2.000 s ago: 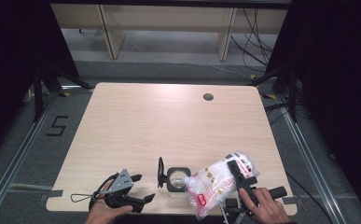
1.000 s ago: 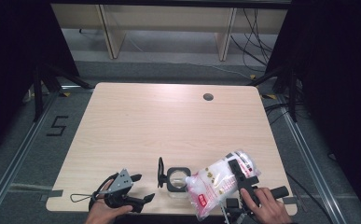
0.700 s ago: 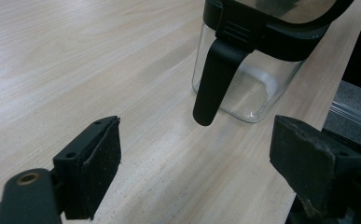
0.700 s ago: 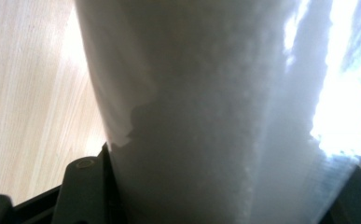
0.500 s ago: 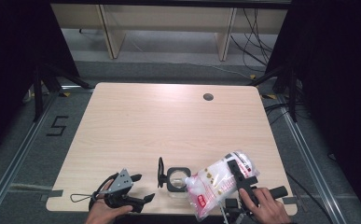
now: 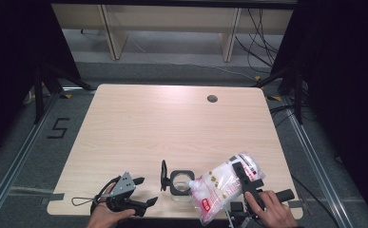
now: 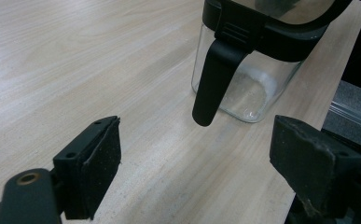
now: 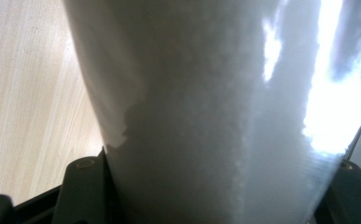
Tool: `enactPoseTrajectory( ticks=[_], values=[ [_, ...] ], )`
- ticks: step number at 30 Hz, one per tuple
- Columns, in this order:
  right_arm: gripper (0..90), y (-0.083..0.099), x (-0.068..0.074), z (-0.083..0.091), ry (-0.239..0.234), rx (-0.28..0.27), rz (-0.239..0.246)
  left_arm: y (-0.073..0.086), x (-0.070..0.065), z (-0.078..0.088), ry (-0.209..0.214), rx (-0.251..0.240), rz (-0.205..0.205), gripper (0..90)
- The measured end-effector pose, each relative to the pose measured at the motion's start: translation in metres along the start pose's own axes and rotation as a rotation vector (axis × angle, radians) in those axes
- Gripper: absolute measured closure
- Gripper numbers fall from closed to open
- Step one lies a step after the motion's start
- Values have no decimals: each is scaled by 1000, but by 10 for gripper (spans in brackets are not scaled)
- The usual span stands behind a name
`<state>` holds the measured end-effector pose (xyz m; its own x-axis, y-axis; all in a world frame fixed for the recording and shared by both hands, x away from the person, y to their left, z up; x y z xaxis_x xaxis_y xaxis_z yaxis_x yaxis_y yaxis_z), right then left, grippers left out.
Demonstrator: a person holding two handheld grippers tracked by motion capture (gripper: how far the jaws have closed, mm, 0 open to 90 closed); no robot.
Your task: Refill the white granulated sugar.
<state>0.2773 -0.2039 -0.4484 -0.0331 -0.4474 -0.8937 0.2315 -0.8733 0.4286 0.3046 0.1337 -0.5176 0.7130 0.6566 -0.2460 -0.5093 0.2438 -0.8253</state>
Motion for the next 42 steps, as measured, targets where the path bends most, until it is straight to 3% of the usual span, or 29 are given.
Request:
enactPoseTrajectory(
  ticks=[1,2,3,4,6,7,9,11,16,20,21,22,23,24,26,27,28,29,31,32,34,39,41,42],
  values=[
    [389,0,0,0,0,0,0,0,0,0,0,0,0,161],
    [389,0,3,0,-19,7,-30,0,0,0,2,-4,3,161],
    [389,0,3,1,-17,12,-34,-1,1,0,3,-2,-28,161],
    [389,1,3,1,-29,11,-26,0,0,0,4,-7,-5,161],
    [389,1,1,0,-12,-3,-11,-1,1,0,6,-6,-20,161],
    [389,1,3,-1,4,0,-46,0,-1,0,4,-7,9,161],
    [389,2,1,0,7,-4,-23,-1,0,0,7,-7,-15,161],
    [389,2,0,-1,6,-6,-29,-1,1,0,3,-3,-24,161],
    [389,2,0,0,9,-5,-28,0,0,0,-2,-1,-4,160],
    [389,1,0,1,-6,2,-20,-1,1,0,2,-2,-25,161],
    [389,1,1,0,-1,-1,-43,0,0,0,-3,-3,5,160],
    [389,1,1,0,-1,-1,-43,0,0,0,-3,-3,5,161],
    [389,0,-9,-4,30,-69,89,0,-1,0,3,-6,9,161],
    [389,-1,-11,-5,32,-82,114,0,0,0,3,-7,5,160],
    [389,0,-10,-5,28,-75,91,0,0,0,4,-7,9,160],
    [389,2,-1,-1,5,-14,-43,0,0,0,3,-7,9,160],
    [389,2,-1,-1,5,-14,-43,0,0,0,3,-7,9,160],
    [389,2,1,0,-19,-15,-78,0,0,0,4,-6,8,160],
    [389,2,1,-1,-8,-19,-82,0,0,0,4,-7,9,161],
    [390,2,-2,-2,0,-29,-42,0,0,0,-1,-3,1,161],
    [389,2,1,-1,-19,-18,-73,0,0,0,4,-6,8,160],
    [389,2,-1,-1,5,-29,-69,0,0,0,4,-6,9,161],
    [389,2,-1,-1,5,-29,-75,0,0,0,0,-4,7,161],
    [390,2,0,0,-18,-19,-91,0,0,0,0,-5,7,160]
  ],
)
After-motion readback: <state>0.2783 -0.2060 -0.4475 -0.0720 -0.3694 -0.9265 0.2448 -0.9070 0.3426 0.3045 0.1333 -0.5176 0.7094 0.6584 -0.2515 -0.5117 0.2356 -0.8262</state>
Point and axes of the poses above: each handheld gripper's, and its own axes: z roughly backward along the jaws, y roughly out of its underside, x roughly to its left, the point moved 3 cm from there along -z, roughly forward along the jaws, and after that the axes turned 9 degrees about z, right-handed, at the moved point
